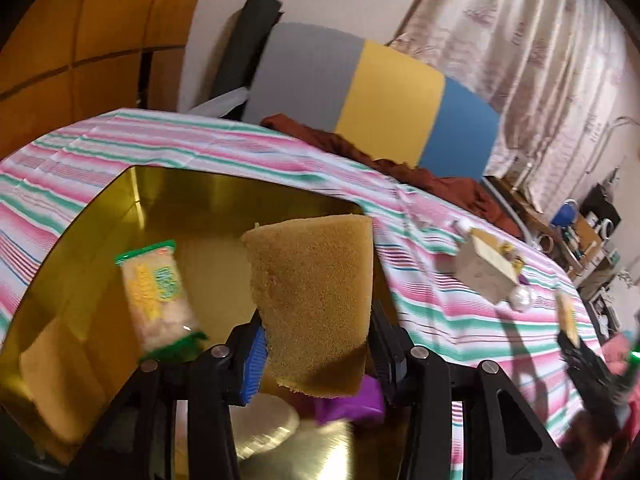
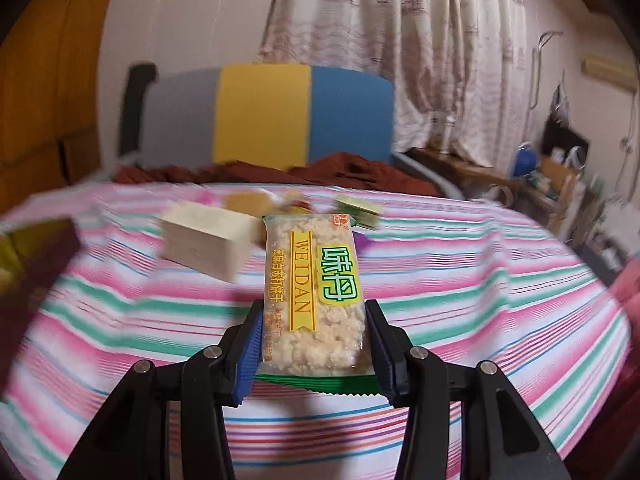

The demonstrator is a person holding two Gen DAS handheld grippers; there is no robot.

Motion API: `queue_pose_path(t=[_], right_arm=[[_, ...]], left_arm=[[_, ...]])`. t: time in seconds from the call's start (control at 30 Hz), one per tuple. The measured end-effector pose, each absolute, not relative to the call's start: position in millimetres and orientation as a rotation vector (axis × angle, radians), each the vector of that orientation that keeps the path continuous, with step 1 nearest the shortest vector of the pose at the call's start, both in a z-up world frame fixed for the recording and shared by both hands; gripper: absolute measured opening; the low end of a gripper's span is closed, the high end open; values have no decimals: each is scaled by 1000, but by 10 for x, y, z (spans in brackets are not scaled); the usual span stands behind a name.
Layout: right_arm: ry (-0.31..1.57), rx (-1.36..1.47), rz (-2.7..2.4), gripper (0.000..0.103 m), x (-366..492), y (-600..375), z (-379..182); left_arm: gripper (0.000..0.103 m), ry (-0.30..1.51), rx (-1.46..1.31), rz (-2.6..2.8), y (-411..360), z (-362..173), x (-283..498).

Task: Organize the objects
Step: 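Place the sponge and snack bag into the gold tray, opening both tools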

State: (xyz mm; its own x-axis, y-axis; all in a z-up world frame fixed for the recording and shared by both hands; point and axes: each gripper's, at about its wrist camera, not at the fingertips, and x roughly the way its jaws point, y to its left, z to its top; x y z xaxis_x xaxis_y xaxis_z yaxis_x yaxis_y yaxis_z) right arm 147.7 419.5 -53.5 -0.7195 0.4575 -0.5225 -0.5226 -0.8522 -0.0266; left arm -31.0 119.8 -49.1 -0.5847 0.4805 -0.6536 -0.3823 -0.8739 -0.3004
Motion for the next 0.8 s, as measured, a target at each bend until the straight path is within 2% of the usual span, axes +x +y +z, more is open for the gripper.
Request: queue_pose_path(t=[0.2,0.3,0.37,0.43,0.57,0.63,0.8], right_arm=[[205,-705,2752,48,1309,3517,-248],[185,-720,2836,48,1232,3212,-211],[176,-742,2887,48,1178,3031,-212],[172,-774,2919,48,1141,2882,-239],[170,-831,2958,48,1072,2679,-275],[180,-866,2977,48,988,2636,-282],[236,-967,2996,48,711,2487,-309]], left_arm=[[47,-200,-1185,2429,1080,-632,-592],[51,-191,-1201,2434,1063,-651,-651],[56,-194,-1221,2412,1051,-675,-686],[70,-212,-1239,2405,1012,-692,-704],[75,-272,-1204,2443,846,-643,-620],[85,-287,-1173,2483,759,-583,-560],[101,-369,-1066,2612,458,-412,-380]])
